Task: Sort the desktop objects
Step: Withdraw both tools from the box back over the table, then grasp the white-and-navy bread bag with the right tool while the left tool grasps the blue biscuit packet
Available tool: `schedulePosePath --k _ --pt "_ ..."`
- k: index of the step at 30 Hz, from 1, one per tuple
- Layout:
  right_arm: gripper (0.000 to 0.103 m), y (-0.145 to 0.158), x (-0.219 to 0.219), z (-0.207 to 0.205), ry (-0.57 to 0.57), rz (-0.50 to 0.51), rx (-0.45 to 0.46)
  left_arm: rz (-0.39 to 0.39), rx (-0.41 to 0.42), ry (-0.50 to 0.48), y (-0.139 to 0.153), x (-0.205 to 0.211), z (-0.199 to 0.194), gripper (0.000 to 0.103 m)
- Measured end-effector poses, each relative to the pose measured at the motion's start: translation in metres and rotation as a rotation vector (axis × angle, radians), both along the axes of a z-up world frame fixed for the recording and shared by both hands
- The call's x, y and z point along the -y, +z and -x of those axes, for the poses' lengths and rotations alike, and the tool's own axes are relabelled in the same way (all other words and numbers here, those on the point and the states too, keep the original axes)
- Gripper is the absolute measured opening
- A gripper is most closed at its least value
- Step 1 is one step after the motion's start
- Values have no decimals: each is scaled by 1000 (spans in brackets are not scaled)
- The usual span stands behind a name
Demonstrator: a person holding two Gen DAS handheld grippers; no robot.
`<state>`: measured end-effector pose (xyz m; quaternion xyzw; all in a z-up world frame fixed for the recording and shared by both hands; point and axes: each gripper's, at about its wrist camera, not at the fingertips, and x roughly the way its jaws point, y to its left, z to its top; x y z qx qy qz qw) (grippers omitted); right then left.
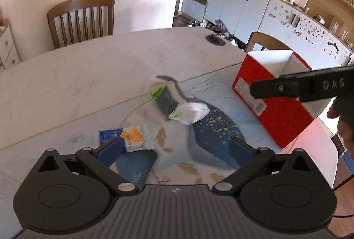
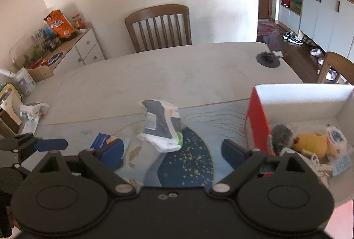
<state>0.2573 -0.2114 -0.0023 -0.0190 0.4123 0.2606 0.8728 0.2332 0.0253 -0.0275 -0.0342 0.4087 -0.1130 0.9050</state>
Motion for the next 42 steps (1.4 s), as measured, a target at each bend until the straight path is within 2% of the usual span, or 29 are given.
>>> schedulePosePath --k 6,14,23,28,38,42 --pt "95 -5 -17 -12 27 5 -7 23 -28 -17 -15 -15 -13 103" --pt "95 -19 -41 -32 59 24 -25 6 -60 -9 -36 -30 -33 103" --pt "95 -40 -69 -50 112 65 -54 -31 -83 -52 -65 -51 -53 103" --pt "95 -51 -82 -58 131 80 -66 -65 -52 -124 -72 -59 -65 103" --pt "95 -74 -95 -76 124 127 -94 -124 -19 -342 -88 -62 -85 102" --pt "95 -86 -99 -80 139 163 -108 -162 -24 -377 -97 -64 -92 102"
